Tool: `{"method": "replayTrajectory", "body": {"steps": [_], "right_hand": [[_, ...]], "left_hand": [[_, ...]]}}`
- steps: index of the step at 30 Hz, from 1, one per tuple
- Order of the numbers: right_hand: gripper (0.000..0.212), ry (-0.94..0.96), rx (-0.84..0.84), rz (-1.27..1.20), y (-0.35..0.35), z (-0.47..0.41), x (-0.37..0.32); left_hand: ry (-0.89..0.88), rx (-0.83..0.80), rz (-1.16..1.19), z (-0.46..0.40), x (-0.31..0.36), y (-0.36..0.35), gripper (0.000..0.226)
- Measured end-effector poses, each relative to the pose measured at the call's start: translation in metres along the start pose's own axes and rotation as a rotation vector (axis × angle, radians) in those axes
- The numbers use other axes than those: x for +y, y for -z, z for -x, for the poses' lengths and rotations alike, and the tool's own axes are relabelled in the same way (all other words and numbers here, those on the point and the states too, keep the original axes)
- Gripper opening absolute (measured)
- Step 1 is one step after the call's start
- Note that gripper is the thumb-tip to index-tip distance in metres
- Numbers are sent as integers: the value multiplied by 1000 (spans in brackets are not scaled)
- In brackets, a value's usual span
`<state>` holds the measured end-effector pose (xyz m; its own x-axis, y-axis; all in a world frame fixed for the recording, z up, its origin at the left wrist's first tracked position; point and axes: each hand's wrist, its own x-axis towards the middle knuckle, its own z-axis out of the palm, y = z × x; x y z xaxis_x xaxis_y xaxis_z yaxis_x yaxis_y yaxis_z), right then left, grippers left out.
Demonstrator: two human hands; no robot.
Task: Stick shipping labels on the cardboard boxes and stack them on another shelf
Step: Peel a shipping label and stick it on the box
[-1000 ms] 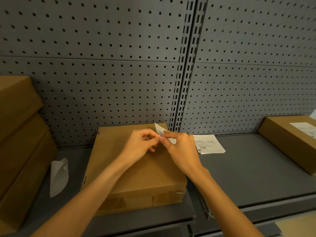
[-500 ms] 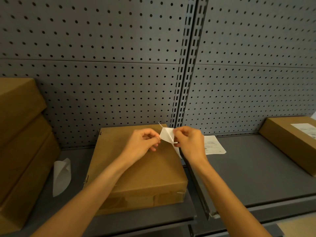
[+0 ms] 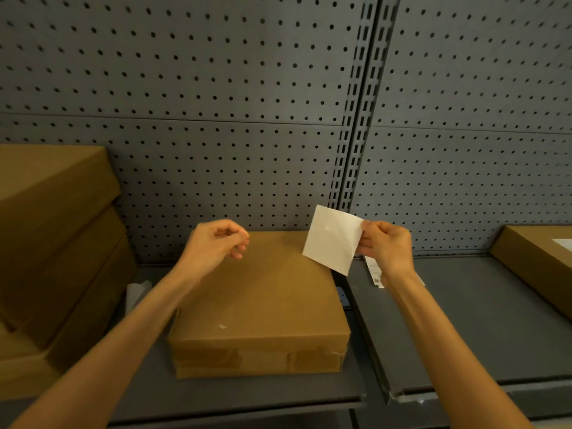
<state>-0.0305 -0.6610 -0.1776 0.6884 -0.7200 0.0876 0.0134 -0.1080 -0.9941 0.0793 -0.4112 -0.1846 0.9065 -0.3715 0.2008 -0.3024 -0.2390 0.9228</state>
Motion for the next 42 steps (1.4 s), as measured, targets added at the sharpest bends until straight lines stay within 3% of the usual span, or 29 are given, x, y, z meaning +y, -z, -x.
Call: {"method": "replayTrajectory", "body": {"steps": [8,13,17,20,26,42], "right_hand": [[19,51,-124,-6,-23,11,-7],[17,116,-213,31,-37,24,-9],[16,121,-252,19,-41,31,-10],[16,112,-269,6,-41,34,-11],[18,111,-284,9,-41,37,-11],[19,34,-165,-200,-19,26,-29]], "left_hand": [[35,-62,7,13,9,-13,10],[126,-52,112,13,35,-38,48],[125,-15,9,8,35,-47,31],[166,86,-47,6,29,-48,32],[166,19,-29,9,26,-47,19],[255,294,-230,17,-13,33,20]]}}
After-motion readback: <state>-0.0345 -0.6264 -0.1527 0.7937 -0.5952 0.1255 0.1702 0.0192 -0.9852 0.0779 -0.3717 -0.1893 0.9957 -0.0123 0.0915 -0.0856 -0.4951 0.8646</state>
